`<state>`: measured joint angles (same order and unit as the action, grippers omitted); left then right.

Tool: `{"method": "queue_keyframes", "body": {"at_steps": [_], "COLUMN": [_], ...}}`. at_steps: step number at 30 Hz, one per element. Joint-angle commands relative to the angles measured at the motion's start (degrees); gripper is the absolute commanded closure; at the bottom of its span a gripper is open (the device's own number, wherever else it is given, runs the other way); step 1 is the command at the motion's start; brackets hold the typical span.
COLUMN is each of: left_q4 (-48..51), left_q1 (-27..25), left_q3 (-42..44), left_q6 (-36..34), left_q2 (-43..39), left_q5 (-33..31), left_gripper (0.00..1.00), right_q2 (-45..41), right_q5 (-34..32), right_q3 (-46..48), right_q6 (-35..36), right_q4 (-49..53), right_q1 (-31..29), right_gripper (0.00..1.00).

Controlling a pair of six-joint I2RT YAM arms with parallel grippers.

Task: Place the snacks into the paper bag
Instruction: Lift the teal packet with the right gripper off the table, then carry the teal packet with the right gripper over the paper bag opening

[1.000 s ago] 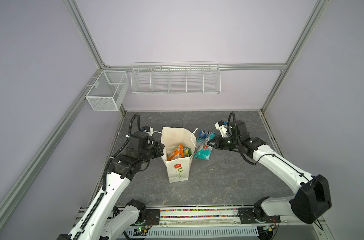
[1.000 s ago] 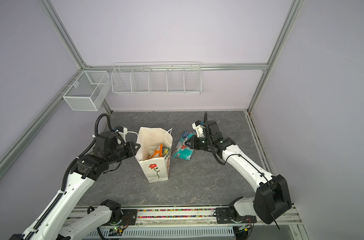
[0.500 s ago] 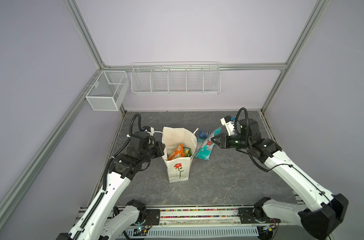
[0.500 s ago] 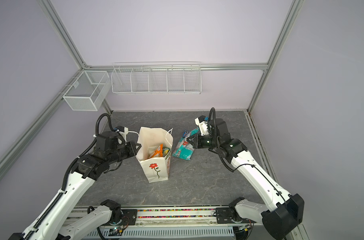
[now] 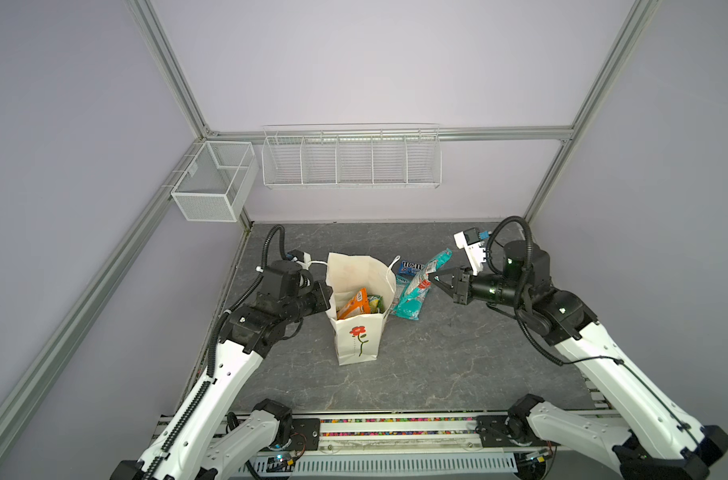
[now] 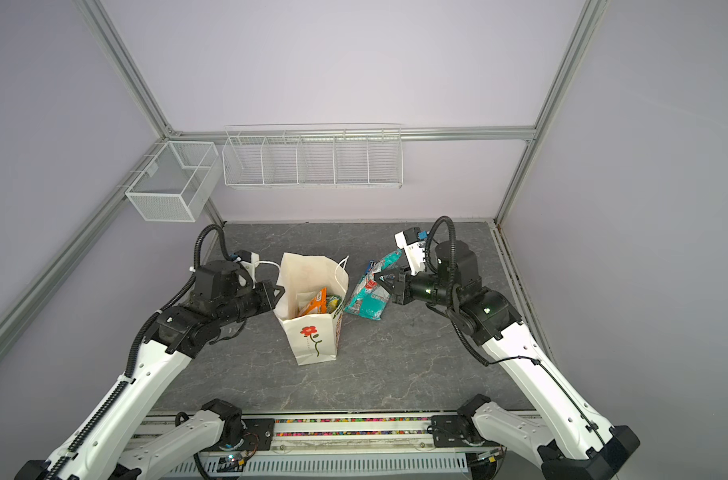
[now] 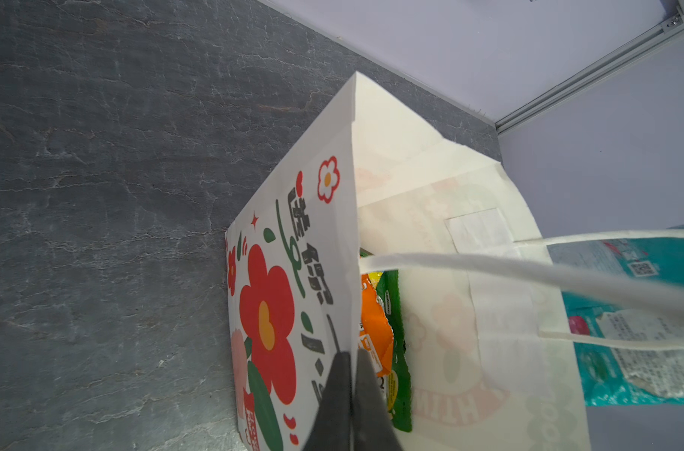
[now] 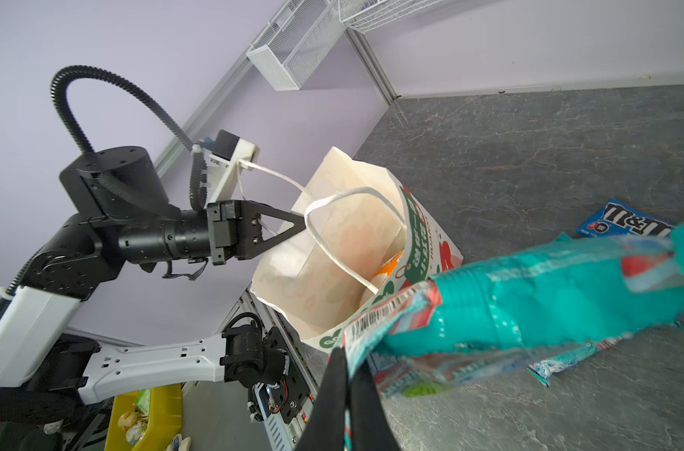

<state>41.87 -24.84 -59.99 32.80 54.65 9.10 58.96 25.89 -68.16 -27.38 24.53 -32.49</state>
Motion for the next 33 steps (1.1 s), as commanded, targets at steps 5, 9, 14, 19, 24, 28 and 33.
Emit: {"method": "queue_keyframes", "body": {"at_steps": [5,9,14,19,24,28,33], "left_q4": [-1.96,-2.14,-2.17,-1.87,-1.85,-1.64,-1.09], "left_q1": [-0.71,-1.17,-1.94,-2.58,-3.02,-3.64,-4.25], "left_q3": [-1.89,-1.89,-1.71,-2.06,-2.24,-2.81,-3.72], "left_q6": [0.57,0.78,1.05,1.04,1.31,1.3,1.22], "left_q2": [-0.16,0.01,0.1,0.07,0.01,0.45,0.57], "left_q5": [0.31,-0.04,-0.41,-1.27,-1.78,-1.81,-2.27], "left_gripper": [1.0,1.0,1.0,1.0,1.0,1.0,1.0], "right_q2": [-3.95,-4.97,-5.52,-4.91,-3.91,-2.29,0.73], "right_q5": [4.11,4.77,5.77,8.21,9.87,11.27,11.38], "right_q3": [-2.32,-3.09,-4.14,-6.18,-8.19,-10.21,-13.43], "right_q6": [0.71,0.96,2.46,2.85,3.53,4.06,5.19], "right_q4": [-7.23,-8.25,-9.52,-10.21,-10.12,-10.43,-10.58], "right_q1": [-3.34,-5.39,-7.94,-9.94,-11.98,-13.88,-16.25], "right_gripper": [0.93,0.93,0.93,0.93,0.93,0.93,0.93]}}
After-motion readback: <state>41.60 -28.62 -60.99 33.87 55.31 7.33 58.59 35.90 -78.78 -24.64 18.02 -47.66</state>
